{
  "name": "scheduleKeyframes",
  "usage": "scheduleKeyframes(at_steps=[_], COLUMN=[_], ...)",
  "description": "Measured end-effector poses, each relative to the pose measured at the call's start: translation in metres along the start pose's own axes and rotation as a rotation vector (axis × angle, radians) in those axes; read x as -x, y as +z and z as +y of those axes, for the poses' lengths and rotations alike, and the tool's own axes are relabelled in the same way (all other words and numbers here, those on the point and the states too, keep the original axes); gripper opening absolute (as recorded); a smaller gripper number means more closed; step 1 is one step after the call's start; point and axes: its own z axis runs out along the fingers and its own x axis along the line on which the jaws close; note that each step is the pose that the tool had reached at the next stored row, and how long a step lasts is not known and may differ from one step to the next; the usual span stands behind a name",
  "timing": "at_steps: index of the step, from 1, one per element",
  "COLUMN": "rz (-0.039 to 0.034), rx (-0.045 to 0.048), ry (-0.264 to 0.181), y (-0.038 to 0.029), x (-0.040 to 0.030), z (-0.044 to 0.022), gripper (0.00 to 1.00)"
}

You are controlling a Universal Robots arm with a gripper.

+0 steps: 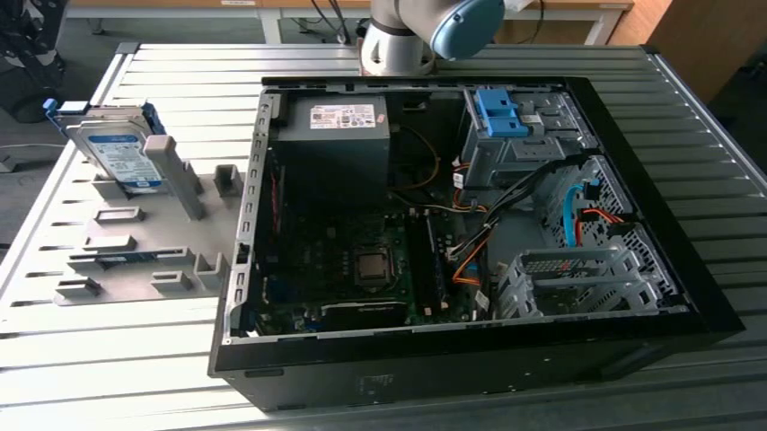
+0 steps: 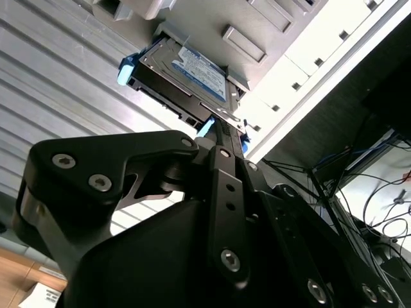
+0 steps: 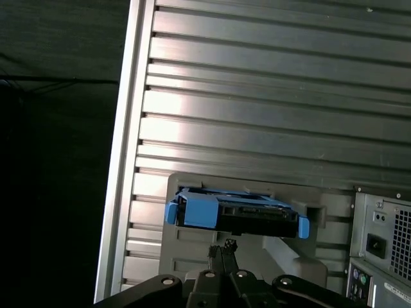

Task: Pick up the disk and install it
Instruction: 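Pick up the disk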

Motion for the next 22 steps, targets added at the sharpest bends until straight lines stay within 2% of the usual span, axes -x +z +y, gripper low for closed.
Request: scheduleKeyframes(at_steps=[10, 14, 22], rz=[0.0017, 0.0031, 0.0071], rx=[0.0010, 0.0018, 0.0041], ry=[-0.039, -0.073, -0.168], y=[0.0000, 0.0000, 0.0000], x=[0.0000, 0.0000, 0.0000], z=[0.0000, 0.0000, 0.0000], gripper=[0.11, 0.11, 0.11])
